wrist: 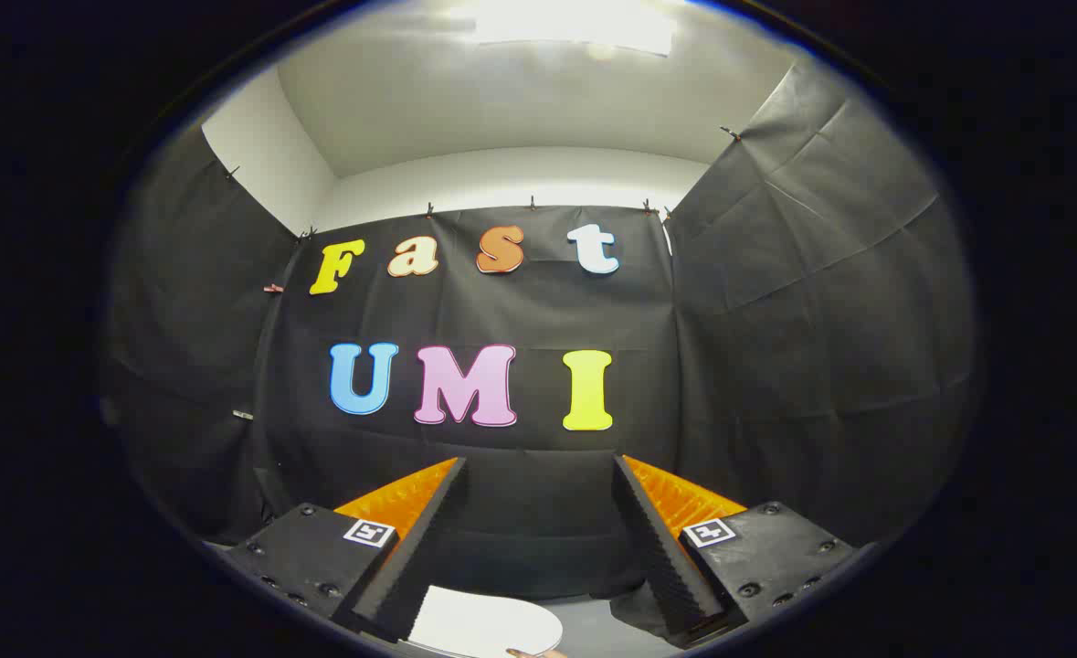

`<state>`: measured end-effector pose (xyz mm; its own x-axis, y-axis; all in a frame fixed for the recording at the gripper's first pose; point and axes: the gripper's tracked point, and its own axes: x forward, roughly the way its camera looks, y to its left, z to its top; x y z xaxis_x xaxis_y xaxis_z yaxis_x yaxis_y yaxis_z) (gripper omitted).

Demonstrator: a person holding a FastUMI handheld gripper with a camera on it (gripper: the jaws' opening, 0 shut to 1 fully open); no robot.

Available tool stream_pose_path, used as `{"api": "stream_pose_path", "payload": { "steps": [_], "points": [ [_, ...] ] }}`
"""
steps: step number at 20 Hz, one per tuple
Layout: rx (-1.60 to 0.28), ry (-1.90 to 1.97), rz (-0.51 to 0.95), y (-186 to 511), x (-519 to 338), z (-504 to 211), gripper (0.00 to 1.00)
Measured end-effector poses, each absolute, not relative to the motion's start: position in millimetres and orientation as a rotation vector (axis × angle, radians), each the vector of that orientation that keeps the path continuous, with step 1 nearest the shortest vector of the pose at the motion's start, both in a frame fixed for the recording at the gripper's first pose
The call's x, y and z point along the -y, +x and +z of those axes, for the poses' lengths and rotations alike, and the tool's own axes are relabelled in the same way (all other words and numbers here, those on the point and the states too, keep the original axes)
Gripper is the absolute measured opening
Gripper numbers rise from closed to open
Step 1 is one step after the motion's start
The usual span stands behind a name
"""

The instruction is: Open the toilet lid.

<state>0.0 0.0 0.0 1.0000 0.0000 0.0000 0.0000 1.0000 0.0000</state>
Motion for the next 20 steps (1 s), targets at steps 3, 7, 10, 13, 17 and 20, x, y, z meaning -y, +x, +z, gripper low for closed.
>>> {"api": "stream_pose_path", "payload": {
  "steps": [3,7,10,13,17,20],
  "points": [
    [0.007,-0.011,-0.009,-0.9,3.5,2.7,0.99],
    [0.013,0.007,-0.005,-3.1,2.7,5.0,0.98],
    [0.009,-0.003,-0.012,-0.8,6.2,3.1,0.98],
    [0.001,-0.007,-0.009,0.3,5.3,1.1,0.98],
    [-0.010,-0.017,-0.005,1.4,5.8,-1.3,0.98],
    [-0.014,-0.018,-0.001,2.5,5.5,-1.3,0.98]
  ]
}}
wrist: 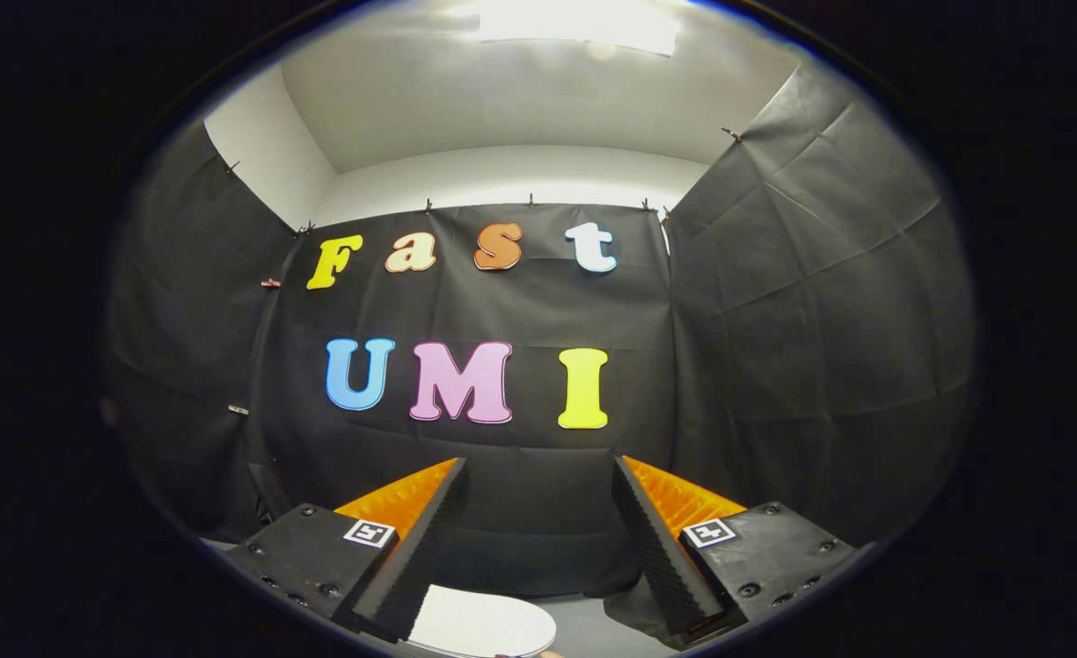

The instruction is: Open the toilet lid.

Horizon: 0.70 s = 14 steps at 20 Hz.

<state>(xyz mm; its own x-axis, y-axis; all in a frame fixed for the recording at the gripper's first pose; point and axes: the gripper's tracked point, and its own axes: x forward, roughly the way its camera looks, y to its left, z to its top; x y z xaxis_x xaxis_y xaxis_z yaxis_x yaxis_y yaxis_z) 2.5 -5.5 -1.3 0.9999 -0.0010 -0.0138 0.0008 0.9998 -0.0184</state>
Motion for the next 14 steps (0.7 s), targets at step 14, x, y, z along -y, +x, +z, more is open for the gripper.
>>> {"api": "stream_pose_path", "payload": {
  "steps": [14],
  "points": [
    [-0.022,0.011,-0.005,9.4,16.0,-5.7,0.99]
  ]
}}
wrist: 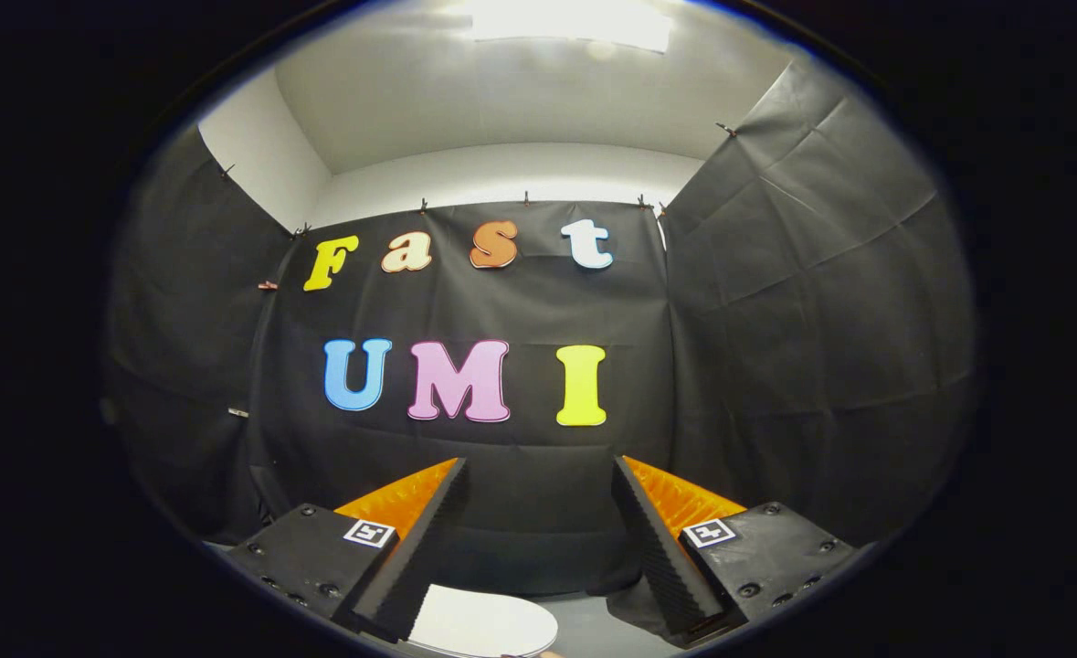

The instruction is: Open the toilet lid.

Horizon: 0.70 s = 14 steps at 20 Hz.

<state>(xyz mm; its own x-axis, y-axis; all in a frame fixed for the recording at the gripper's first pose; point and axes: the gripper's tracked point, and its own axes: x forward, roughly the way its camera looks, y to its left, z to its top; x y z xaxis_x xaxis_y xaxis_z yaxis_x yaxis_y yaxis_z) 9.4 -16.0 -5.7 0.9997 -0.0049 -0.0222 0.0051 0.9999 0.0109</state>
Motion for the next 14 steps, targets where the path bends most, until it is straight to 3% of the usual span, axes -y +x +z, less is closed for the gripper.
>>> {"api": "stream_pose_path", "payload": {
  "steps": [14],
  "points": [
    [-0.219,0.148,-0.081,33.2,25.5,-107.7,0.99]
  ]
}}
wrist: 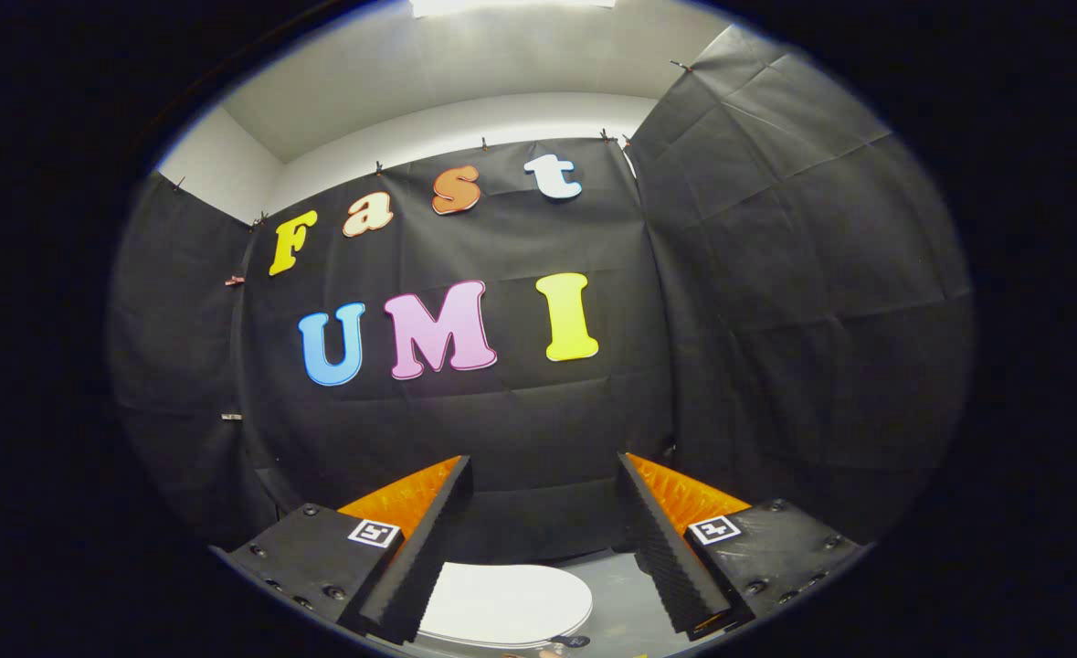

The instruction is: Open the toilet lid.

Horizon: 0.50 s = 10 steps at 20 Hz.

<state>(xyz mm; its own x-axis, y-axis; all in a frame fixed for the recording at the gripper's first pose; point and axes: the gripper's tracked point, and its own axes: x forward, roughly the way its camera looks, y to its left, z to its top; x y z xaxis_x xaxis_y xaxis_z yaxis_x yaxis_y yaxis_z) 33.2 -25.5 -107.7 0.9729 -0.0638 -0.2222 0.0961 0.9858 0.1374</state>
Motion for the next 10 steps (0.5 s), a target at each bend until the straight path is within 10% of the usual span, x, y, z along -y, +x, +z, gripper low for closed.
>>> {"api": "stream_pose_path", "payload": {
  "steps": [10],
  "points": [
    [-0.373,0.359,-0.183,17.8,57.5,-254.1,0.99]
  ]
}}
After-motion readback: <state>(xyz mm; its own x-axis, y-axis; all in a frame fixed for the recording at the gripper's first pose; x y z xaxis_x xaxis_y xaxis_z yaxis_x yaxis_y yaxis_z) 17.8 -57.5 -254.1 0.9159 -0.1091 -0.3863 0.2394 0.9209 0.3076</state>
